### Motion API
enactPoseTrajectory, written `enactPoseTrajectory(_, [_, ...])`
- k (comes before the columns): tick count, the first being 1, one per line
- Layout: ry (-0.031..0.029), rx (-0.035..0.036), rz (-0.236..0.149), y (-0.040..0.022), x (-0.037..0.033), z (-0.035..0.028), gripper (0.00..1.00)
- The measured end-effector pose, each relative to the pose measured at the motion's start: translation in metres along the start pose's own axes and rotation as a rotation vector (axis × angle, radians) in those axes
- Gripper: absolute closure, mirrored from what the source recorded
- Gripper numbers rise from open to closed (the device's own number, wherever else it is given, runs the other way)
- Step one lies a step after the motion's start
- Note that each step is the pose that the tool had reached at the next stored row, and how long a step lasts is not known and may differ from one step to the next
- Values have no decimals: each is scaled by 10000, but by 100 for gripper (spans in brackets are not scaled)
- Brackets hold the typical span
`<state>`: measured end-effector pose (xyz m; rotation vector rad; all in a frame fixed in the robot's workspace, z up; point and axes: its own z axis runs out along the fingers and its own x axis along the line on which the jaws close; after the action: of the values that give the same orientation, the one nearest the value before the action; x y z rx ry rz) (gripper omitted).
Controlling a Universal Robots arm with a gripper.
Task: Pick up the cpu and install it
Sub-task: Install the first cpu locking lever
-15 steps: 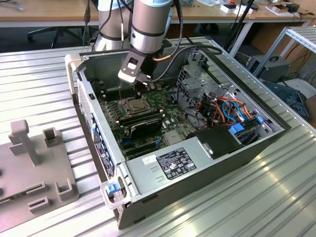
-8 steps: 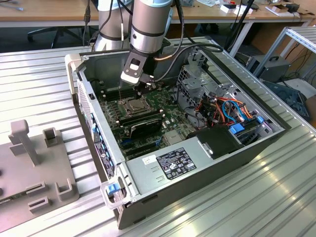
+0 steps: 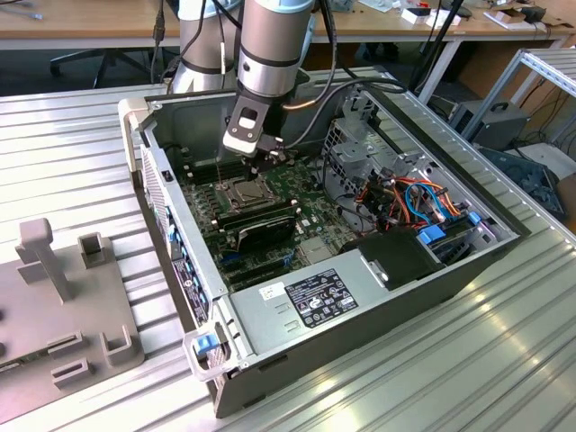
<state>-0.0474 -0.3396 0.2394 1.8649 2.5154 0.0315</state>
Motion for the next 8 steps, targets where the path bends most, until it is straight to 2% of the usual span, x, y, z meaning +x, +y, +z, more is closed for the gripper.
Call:
enactPoseTrajectory(4, [17,3,-776,0,0,0,89])
enactPoseTrajectory(8, [18,4,-820,0,0,0,89])
